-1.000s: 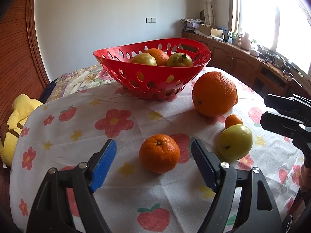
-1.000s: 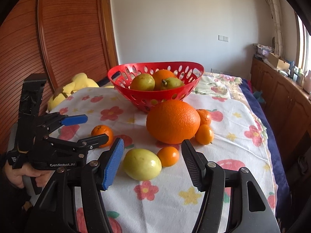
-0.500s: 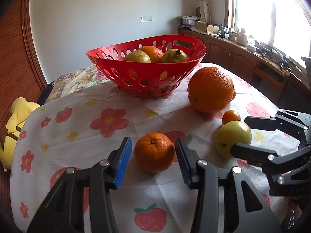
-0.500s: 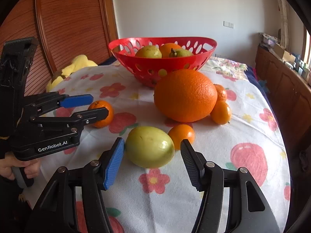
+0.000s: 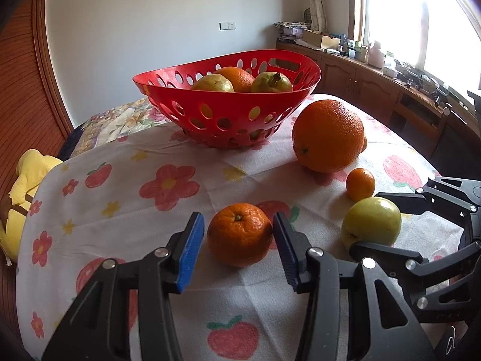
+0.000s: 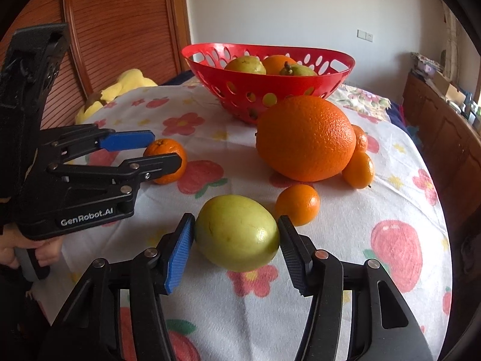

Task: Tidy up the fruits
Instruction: 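Move left tool around a tangerine while right tool surrounds the pale yellow-green fruit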

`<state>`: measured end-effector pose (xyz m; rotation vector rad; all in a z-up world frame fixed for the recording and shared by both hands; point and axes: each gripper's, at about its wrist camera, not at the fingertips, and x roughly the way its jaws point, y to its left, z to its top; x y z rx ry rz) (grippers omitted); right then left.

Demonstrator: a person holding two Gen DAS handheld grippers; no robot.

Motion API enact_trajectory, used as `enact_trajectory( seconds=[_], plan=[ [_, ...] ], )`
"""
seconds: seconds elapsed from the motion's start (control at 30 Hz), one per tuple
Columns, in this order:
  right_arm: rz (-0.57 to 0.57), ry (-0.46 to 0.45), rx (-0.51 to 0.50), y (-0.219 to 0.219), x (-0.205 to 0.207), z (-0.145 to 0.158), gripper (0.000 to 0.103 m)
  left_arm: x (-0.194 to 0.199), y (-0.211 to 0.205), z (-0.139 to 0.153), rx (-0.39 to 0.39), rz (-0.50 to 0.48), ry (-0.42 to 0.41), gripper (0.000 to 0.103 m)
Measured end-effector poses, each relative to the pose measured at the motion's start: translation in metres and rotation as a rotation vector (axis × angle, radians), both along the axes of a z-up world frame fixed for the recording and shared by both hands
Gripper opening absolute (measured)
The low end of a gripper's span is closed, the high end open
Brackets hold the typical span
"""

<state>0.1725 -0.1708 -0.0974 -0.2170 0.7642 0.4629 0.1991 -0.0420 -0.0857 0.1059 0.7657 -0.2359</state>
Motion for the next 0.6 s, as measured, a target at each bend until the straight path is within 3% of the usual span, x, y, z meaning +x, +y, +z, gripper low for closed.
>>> enact_trajectory(
  seconds=[0.47,0.6],
  plan=[
    [-0.018,-0.037,0.069,-0.019,-0.026,0.003,0.057,0.003,-0.003,-0.003,0.018,-0.011,0.018,0.049],
    [-0.034,-0.045,0.074,-0.020,-0.026,0.002,0.057,0.007,-0.002,-0.009,0.020,-0.003,0.060,0.049]
  ],
)
